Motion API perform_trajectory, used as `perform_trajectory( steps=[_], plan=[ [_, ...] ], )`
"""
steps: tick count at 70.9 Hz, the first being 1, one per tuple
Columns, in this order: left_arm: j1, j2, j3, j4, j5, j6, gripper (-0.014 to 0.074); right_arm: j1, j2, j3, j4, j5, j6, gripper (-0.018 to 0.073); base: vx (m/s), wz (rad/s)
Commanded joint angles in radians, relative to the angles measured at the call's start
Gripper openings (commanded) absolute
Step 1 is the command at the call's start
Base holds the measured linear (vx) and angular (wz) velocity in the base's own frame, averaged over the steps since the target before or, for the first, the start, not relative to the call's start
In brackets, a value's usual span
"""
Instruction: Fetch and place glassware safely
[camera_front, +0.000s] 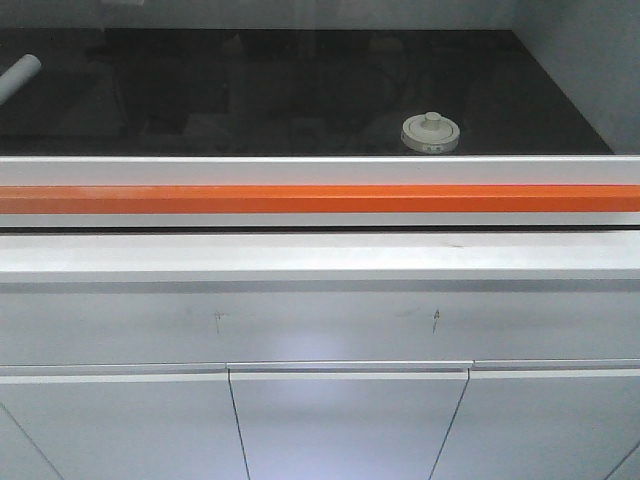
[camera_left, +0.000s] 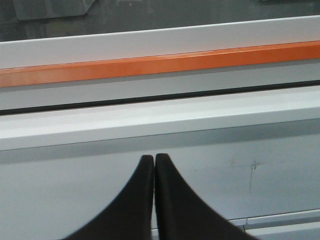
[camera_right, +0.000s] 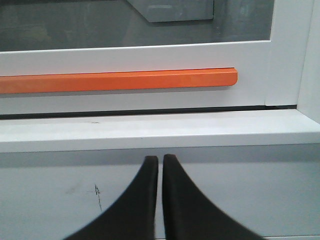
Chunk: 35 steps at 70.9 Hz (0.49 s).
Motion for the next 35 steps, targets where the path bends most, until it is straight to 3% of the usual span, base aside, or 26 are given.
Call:
perform_trajectory(
  steps=[1, 35],
  plan=[
    [-0.003, -0.002, 0.028, -0.002, -0.072, -0.008, -0.0007, -0.005, -0.013, 0.019, -0.001, -0.073, -0.006, -0.0003, 0.00, 0.00],
    [-0.003, -0.002, 0.028, -0.002, -0.072, -0.008, -0.0007, -0.005, -0.013, 0.019, -0.001, -0.073, -0.006, -0.0003, 0.00, 0.00]
  ],
)
